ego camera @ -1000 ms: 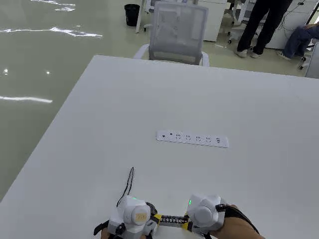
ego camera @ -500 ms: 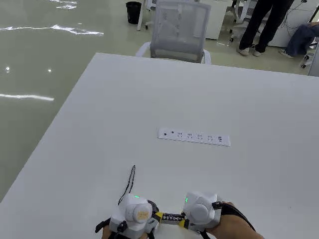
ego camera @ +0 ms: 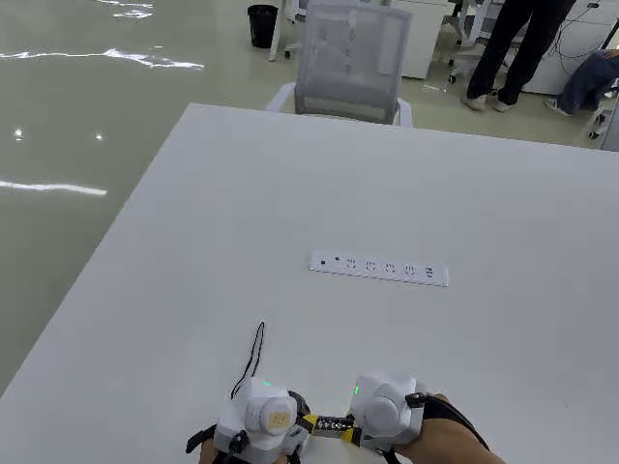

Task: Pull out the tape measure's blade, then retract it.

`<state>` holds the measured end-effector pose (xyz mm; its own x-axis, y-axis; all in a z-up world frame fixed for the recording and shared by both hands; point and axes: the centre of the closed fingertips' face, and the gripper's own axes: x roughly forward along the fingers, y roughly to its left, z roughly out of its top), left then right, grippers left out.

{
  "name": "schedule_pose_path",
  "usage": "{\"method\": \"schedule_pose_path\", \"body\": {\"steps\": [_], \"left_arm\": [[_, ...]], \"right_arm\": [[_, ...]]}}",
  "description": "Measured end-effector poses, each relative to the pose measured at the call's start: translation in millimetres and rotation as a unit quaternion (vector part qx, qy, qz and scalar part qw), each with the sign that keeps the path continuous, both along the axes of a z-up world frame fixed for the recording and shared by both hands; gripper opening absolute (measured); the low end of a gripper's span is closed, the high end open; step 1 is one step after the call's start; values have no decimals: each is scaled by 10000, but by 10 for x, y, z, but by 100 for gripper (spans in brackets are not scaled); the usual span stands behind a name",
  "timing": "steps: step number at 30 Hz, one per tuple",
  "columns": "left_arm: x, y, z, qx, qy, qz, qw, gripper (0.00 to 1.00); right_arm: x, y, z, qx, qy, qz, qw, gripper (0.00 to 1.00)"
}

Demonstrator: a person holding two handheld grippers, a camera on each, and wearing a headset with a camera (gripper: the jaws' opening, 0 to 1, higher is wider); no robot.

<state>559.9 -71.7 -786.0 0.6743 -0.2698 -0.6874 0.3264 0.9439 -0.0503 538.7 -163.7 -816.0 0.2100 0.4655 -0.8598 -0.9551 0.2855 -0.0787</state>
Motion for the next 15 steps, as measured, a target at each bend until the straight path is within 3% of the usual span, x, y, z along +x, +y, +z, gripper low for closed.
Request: {"method": "schedule_pose_path", "body": {"steps": [15], "left_arm": [[1, -2, 1, 12, -19, 0, 10000, 59]], "right_arm": [[8, 106, 5, 47, 3, 49, 10000, 12]]}}
